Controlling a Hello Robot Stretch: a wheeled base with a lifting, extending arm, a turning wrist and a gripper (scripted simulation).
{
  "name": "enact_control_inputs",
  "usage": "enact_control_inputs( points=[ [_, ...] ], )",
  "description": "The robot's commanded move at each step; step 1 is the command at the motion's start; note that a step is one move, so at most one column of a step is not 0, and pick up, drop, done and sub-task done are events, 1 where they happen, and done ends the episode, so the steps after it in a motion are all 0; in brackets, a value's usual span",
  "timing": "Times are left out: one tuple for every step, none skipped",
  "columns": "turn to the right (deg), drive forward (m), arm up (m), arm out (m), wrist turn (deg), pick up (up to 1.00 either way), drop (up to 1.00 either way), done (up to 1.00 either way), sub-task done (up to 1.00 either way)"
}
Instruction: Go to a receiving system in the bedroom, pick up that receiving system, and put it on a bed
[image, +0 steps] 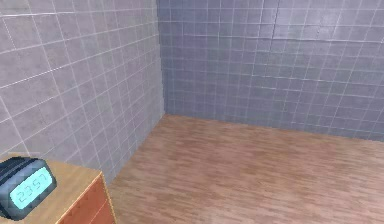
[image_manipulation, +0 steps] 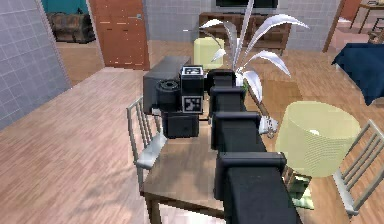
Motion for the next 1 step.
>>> enact_control_inputs(
  points=[
    [0.0,0.0,0.0,0.0,-45.0,0.0,0.0,0.0,0.0]
  ],
)
